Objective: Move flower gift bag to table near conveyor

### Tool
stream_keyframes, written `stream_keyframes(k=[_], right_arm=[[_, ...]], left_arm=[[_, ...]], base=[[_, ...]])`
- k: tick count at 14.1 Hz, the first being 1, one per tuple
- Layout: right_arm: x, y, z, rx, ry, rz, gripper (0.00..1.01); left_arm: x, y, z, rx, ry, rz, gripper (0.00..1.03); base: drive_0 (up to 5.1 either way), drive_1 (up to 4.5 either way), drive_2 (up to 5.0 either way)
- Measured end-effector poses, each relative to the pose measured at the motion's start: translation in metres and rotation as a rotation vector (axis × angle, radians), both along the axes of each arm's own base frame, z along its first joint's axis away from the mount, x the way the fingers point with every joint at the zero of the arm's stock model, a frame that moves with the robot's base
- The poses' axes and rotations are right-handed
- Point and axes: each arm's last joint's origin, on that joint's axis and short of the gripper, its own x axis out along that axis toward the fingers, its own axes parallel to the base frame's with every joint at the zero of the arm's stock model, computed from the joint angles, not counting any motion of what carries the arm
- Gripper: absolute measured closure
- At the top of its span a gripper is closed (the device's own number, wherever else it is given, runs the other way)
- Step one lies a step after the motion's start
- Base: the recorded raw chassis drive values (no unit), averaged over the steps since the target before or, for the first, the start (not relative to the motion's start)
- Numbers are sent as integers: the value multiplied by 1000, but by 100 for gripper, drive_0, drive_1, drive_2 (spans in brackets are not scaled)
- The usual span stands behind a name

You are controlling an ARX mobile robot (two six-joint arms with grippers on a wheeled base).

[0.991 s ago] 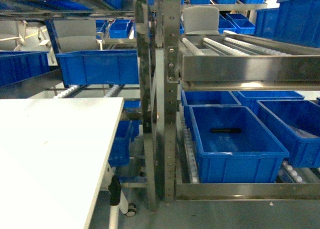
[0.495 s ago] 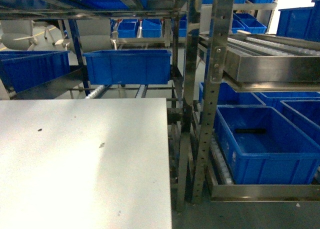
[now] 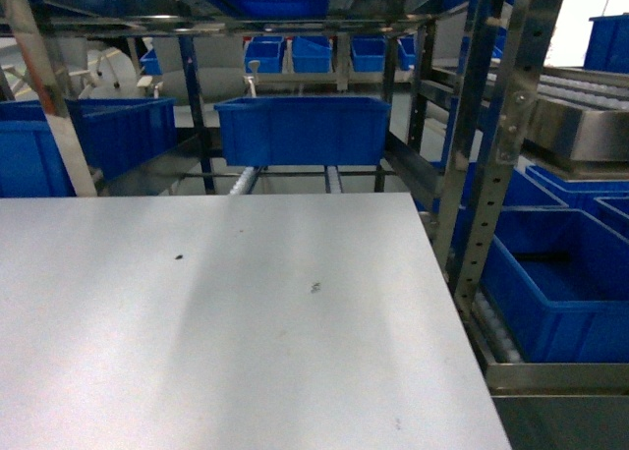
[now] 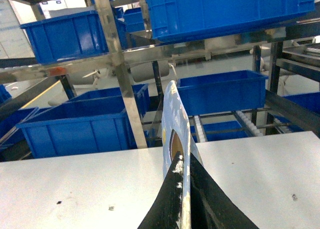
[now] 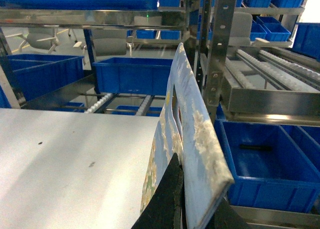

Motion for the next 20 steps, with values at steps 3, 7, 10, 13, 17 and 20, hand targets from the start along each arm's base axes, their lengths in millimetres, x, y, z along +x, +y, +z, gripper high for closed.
stream_keyframes(k=[3,7,10,13,17,20], right_arm=[[0,0,0,0,1,0,99],[0,0,0,0,0,0,99],[0,0,0,0,-1,0,99],[0,0,0,0,1,0,99],[0,0,0,0,1,-1,99],[1,0,-1,0,6,0,99]], left_arm=[[0,0,0,0,1,0,101],[0,0,0,0,1,0,101],[0,0,0,0,1,0,101],[0,0,0,0,3,0,101],[0,0,0,0,2,0,101],[0,0,0,0,1,0,101]], base=[[-499,247,247],[-490,255,255],[-496,250,250],[-492,254,254],[-502,243,243],[-384,187,187]])
